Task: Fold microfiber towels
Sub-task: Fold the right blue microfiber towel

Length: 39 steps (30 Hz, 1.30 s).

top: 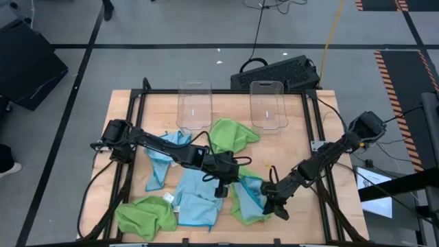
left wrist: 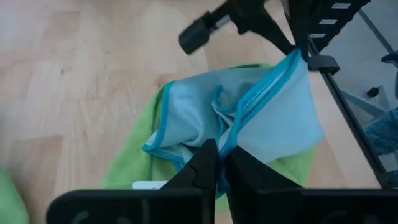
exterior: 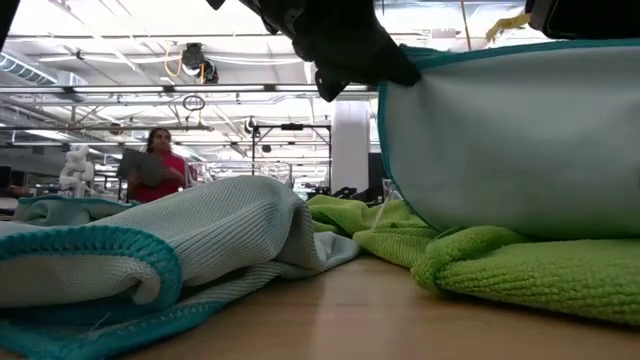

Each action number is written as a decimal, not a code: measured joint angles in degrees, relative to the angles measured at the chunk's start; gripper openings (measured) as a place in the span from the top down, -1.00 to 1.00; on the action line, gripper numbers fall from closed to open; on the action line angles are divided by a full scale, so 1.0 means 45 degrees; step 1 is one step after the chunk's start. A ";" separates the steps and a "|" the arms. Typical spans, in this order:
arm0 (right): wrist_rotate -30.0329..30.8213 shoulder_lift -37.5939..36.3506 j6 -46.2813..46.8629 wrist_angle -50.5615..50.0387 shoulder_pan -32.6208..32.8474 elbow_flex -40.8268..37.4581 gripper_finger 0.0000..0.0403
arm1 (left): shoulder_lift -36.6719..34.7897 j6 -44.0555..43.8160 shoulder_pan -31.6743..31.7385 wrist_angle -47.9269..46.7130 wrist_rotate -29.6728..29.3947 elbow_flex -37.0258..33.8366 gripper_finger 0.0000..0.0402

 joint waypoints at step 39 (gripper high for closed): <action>0.0243 -0.2844 0.4435 -0.6027 -0.4724 0.0005 -0.11 | 0.0019 0.0202 0.0139 0.0893 -0.0252 -0.0010 0.85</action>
